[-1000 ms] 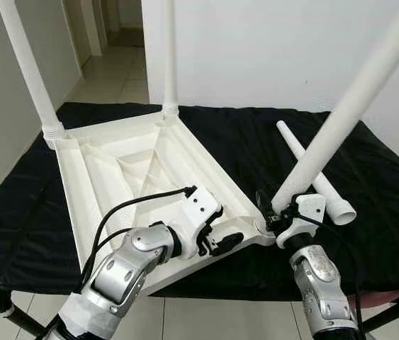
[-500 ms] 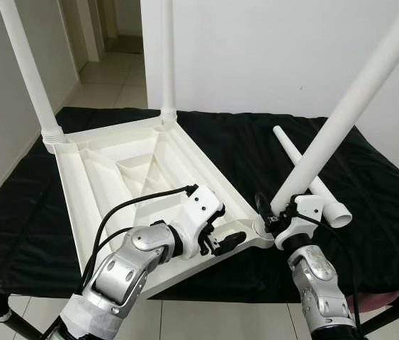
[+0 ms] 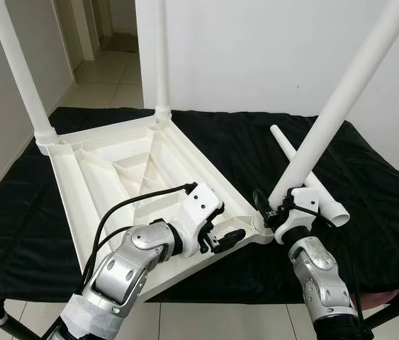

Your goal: Building children table

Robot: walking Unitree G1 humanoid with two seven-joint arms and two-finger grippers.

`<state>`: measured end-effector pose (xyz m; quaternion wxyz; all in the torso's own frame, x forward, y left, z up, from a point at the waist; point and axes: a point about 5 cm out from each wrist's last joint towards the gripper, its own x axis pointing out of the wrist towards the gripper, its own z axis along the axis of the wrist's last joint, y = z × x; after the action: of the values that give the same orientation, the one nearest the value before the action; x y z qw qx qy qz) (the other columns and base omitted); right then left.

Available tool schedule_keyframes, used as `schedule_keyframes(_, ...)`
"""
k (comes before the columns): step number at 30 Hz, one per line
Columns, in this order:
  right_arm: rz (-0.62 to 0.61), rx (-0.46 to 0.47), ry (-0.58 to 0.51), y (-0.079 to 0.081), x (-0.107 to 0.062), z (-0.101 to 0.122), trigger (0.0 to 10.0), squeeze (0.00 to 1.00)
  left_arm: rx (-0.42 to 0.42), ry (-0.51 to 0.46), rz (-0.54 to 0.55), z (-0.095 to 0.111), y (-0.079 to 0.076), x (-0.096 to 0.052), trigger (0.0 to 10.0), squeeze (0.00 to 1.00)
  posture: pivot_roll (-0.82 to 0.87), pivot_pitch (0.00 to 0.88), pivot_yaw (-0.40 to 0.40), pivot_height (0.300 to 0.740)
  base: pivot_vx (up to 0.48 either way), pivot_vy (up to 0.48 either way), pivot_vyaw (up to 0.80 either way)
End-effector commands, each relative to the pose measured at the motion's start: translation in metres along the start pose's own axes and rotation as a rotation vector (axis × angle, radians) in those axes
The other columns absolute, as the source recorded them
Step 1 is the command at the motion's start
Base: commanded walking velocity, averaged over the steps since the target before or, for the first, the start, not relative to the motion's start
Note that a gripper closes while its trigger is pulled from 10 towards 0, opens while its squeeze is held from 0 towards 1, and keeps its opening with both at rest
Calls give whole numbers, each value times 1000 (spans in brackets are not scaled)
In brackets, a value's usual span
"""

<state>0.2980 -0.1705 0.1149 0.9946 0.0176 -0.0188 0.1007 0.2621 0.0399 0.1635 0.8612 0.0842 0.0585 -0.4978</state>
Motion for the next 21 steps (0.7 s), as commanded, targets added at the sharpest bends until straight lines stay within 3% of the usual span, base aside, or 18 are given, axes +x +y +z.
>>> schedule_keyframes(1,-67,15,180,-3,-8,-33,10000,0,6,-9,112,4,6,-2,10000,0,-41,0,-2,740,0,0,0)
schedule_keyframes(2,-67,15,180,-3,-8,-33,10000,0,6,-9,112,4,6,-2,10000,0,-41,0,-2,740,0,0,0)
schedule_keyframes(4,-198,36,185,-6,-7,-34,10000,0,6,-11,116,4,7,-3,10000,0,-38,0,-8,740,0,0,0)
schedule_keyframes(7,-253,49,190,-7,-7,-35,10000,0,6,-12,118,4,7,-3,10000,0,-38,0,-8,740,0,0,0)
schedule_keyframes(10,-351,56,161,8,-7,-34,10000,0,9,-16,123,5,7,-2,10000,0,-34,0,-15,740,0,0,0)
schedule_keyframes(21,-409,97,129,29,-7,-30,10000,0,13,-20,133,6,8,-2,10000,0,-33,0,-18,740,0,0,0)
